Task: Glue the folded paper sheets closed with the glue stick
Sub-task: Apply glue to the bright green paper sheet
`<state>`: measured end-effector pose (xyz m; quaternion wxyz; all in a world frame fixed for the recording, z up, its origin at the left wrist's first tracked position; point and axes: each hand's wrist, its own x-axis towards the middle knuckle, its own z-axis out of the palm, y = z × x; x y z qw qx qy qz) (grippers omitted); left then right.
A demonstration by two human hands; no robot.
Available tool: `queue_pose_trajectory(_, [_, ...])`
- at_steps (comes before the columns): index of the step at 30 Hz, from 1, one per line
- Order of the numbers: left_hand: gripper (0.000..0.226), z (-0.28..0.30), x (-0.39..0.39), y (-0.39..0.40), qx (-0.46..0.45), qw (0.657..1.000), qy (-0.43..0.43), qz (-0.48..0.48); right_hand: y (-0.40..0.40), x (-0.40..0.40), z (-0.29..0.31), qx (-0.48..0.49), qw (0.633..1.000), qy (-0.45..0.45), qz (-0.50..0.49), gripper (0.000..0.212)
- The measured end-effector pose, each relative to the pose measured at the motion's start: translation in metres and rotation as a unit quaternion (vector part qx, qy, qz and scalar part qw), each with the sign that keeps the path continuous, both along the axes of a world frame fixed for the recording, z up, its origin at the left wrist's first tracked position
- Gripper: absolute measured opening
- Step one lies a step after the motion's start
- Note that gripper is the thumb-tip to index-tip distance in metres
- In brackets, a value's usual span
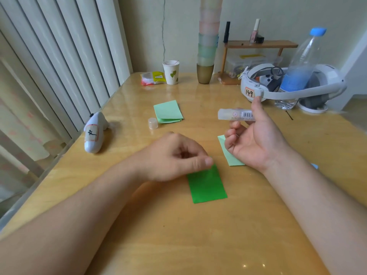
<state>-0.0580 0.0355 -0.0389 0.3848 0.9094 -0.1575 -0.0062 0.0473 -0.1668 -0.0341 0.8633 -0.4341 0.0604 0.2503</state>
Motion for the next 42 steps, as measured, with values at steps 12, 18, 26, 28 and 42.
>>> queue_pose_trajectory(12, [0.072, -0.022, 0.022, 0.036, 0.251, 0.956, 0.030, 0.151, 0.017, -0.019, -0.008, -0.191, 0.953, -0.225, 0.069, 0.020])
queue_pose_trajectory(18, [0.071, -0.021, 0.022, 0.037, 0.245, 0.958, 0.037, 0.144, 0.038, -0.032, -0.012, -0.298, 0.902, -0.290, 0.118, 0.020])
queue_pose_trajectory(26, [0.078, -0.023, 0.021, 0.031, 0.228, 0.966, 0.022, 0.121, 0.020, -0.014, 0.004, -0.185, 0.958, -0.215, 0.040, 0.019])
queue_pose_trajectory(28, [0.073, -0.021, 0.021, 0.028, 0.207, 0.974, 0.018, 0.088, 0.010, -0.007, 0.008, -0.153, 0.968, -0.199, 0.027, 0.021])
queue_pose_trajectory(42, [0.047, -0.022, 0.018, 0.022, 0.094, 0.993, -0.040, 0.057, -0.002, -0.003, 0.006, -0.180, 0.965, -0.177, 0.075, 0.023])
